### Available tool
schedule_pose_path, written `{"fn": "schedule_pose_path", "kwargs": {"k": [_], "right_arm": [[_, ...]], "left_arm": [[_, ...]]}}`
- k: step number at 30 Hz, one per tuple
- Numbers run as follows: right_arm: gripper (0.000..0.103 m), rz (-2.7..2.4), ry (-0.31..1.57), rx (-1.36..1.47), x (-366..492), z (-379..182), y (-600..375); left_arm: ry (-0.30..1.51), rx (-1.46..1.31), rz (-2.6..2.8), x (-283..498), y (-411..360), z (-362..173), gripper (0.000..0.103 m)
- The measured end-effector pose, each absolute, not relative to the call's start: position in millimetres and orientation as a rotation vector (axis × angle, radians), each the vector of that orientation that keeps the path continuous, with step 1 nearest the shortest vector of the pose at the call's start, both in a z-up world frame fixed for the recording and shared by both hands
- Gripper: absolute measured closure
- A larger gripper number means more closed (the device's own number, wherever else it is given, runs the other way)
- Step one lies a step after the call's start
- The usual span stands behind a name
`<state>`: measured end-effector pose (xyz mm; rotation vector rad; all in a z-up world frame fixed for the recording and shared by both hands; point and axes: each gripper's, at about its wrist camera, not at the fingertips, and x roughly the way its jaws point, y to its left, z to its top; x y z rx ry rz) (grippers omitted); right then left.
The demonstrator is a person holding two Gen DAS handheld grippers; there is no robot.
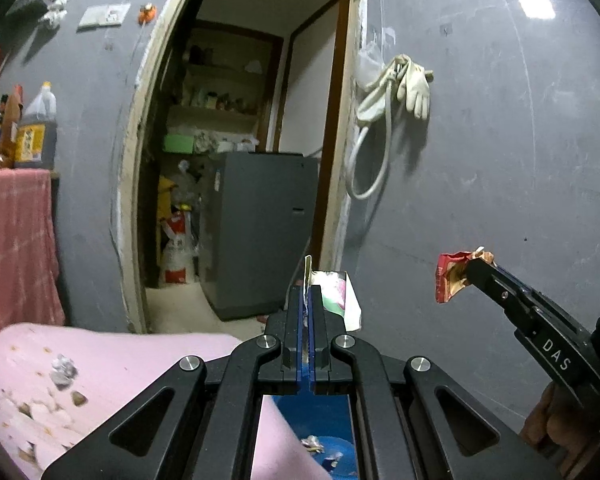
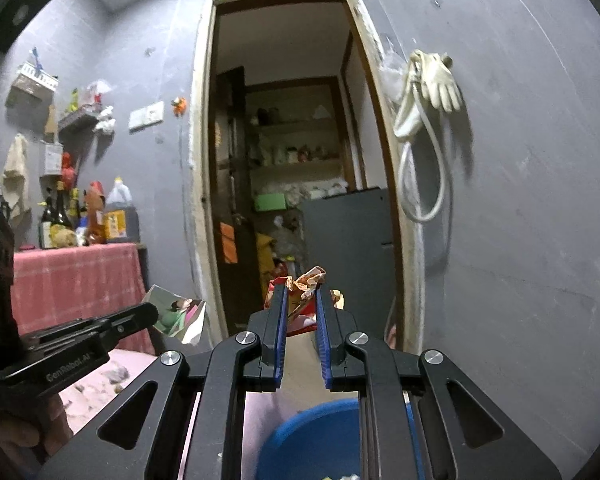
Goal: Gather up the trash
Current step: 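Carry both items over the blue basin and open both grippers to drop them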
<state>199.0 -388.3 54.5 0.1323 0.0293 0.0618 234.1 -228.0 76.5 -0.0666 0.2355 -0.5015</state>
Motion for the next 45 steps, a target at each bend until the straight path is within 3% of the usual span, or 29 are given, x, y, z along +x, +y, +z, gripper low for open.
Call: {"fn": "schedule_pose_path", "kwargs": {"k": [13, 39, 45], "right_arm": [[0.091, 0.001, 0.204, 0.233, 227.9, 12.2, -431.9], [0.087, -0.011, 0.392, 0.259, 255.8, -18.6, -443.0], [0.085, -0.019, 0.410, 0.255, 258.9, -20.7, -442.3]], "left_arm": [[0.515, -0.110, -0.576, 288.1, -264.7, 31.4, 0.103], [0.716, -0.096, -0.582, 307.0, -285.5, -28.3, 0.101], [0.723, -0.104, -0.576, 307.7, -281.1, -26.8, 0.091]]}}
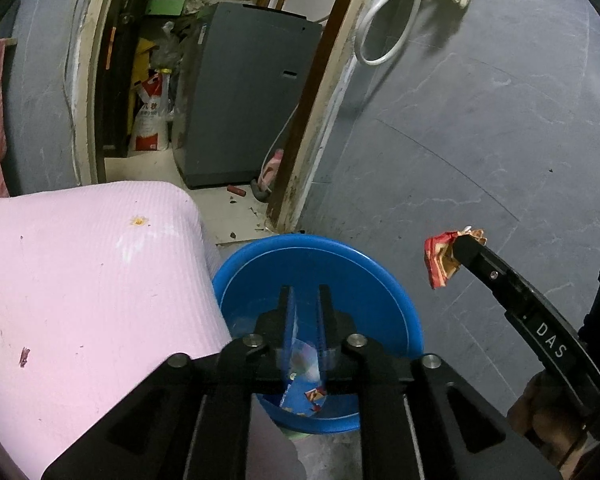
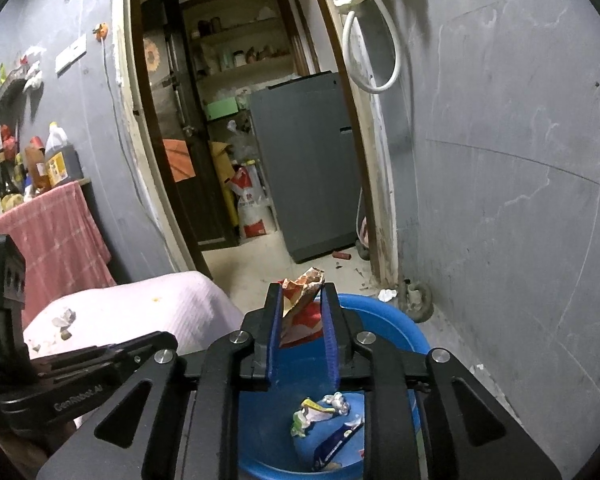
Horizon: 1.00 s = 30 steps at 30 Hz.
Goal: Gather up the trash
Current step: 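Carry both items over the blue basin and open both grippers to drop them, then move both open grippers back over the pink table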
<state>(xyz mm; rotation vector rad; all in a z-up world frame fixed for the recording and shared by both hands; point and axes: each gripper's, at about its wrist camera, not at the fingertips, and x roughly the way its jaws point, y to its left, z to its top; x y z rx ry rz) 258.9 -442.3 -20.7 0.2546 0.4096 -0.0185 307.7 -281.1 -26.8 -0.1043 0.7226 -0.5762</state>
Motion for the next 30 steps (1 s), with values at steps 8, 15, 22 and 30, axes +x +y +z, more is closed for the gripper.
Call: {"fn": "schedule_pose_path", "kwargs": {"k": [8, 15, 22, 30], "right_arm": [[0.076, -0.023, 0.411, 0.256, 261.1, -20.6, -442.7], [0.063, -0.026, 0.390, 0.260, 258.8, -18.2, -442.9], [0.033, -0.018, 0.303, 0.244, 249.4, -0.5, -432.7], [0.002, 0.011, 0.166, 0.216, 235.2, 23.1, -409.6]], "left_arm": [[0.696, -0.133, -0.554, 306.9, -270.4, -21.8, 0.073], [0.638, -0.140, -0.506, 302.2, -252.3, -7.8, 0.060], [0.524, -0.189, -0.428, 295.0, -212.5, 18.3, 0.023], [0.338, -0.182, -0.322, 269.3, -171.2, 51.8, 0.002]]}}
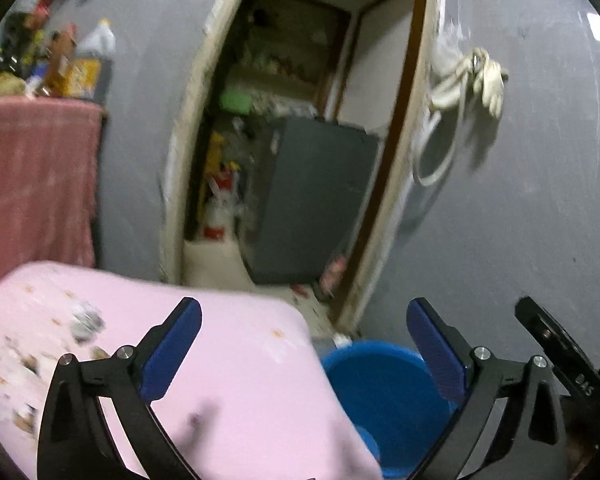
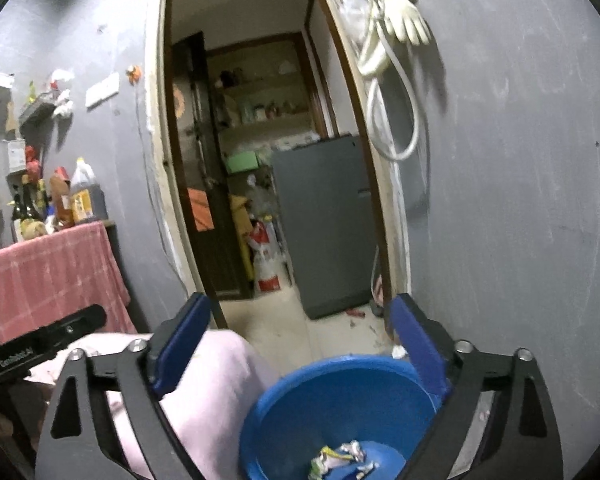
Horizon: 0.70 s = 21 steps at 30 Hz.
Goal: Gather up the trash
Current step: 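Move both open grippers back over the pink table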
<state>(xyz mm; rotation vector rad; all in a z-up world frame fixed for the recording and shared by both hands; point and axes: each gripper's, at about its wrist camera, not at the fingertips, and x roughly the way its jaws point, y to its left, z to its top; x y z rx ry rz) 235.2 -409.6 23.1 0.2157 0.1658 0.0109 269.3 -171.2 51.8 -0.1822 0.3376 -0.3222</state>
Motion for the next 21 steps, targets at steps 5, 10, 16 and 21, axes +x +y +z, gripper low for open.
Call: {"fn": "schedule_pose_path", "kwargs": {"k": [5, 10, 16, 21], "right_arm": [[0.000, 0.047, 0.089, 0.182, 228.2, 38.2, -387.4], [0.000, 0.075, 0.015, 0.146, 219.3, 52.6, -363.9], [0.000, 0.112, -0.041, 0.115, 215.8, 65.9, -333.7], [0.000, 0.151, -0.066, 0.084, 215.4, 72.6, -304.4]], "left_arm": [[0.268, -0.161, -0.275, 256.7, -148.5, 65.7, 0.002], [0.207, -0.144, -0.227, 242.3, -127.6, 76.1, 0.002], [0.158, -0.137, -0.179, 226.7, -96.2, 80.7, 0.002], [0.128, -0.129, -0.134, 216.0, -67.1, 82.9, 0.002]]}}
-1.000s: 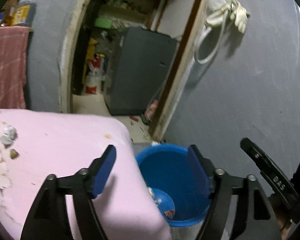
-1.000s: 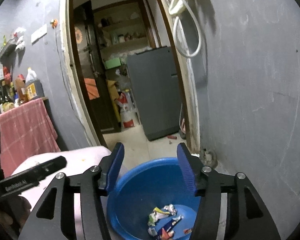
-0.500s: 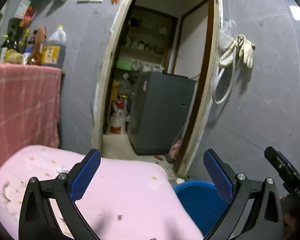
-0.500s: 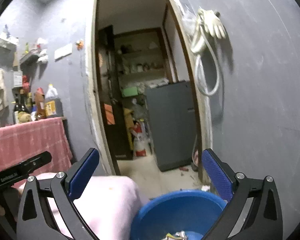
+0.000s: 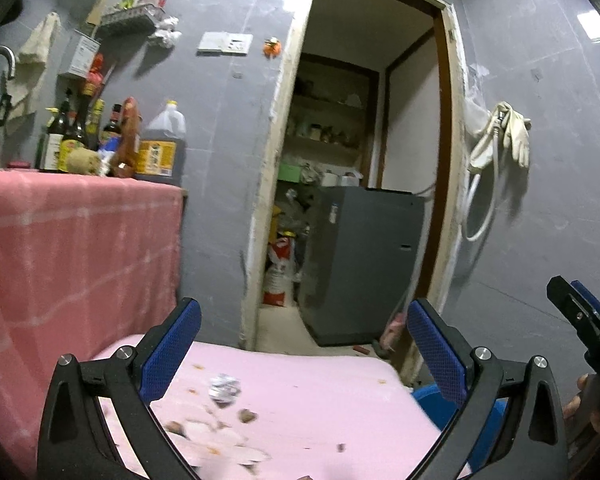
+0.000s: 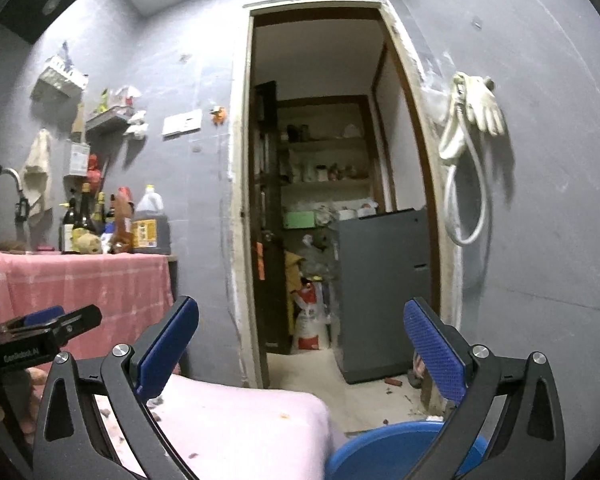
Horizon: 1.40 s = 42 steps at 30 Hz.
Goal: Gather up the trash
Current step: 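Move both open grippers back over the pink table, then grasp a brown scrap with the right gripper while the left gripper grasps crumpled silver foil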
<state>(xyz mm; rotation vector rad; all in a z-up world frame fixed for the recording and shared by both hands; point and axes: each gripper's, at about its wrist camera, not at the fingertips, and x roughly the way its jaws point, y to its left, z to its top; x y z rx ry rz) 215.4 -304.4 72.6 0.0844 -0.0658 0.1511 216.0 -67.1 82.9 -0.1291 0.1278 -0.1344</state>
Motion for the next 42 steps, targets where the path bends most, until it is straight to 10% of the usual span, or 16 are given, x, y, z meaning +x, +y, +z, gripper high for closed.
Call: {"fn": "schedule_pose_path", "kwargs": {"k": [27, 42], "right_arm": [[0.001, 0.395, 0.269, -0.110, 298.2, 19.9, -171.5], [0.053, 0.604, 0.793, -0.258, 378.2, -47.4, -96.5]], "left_arm": [[0.452, -0.175, -0.033, 286.3, 51.7, 13.2, 0.002], [0.714, -0.251, 0.018, 333.7, 79.1, -18.7, 0.003]]}}
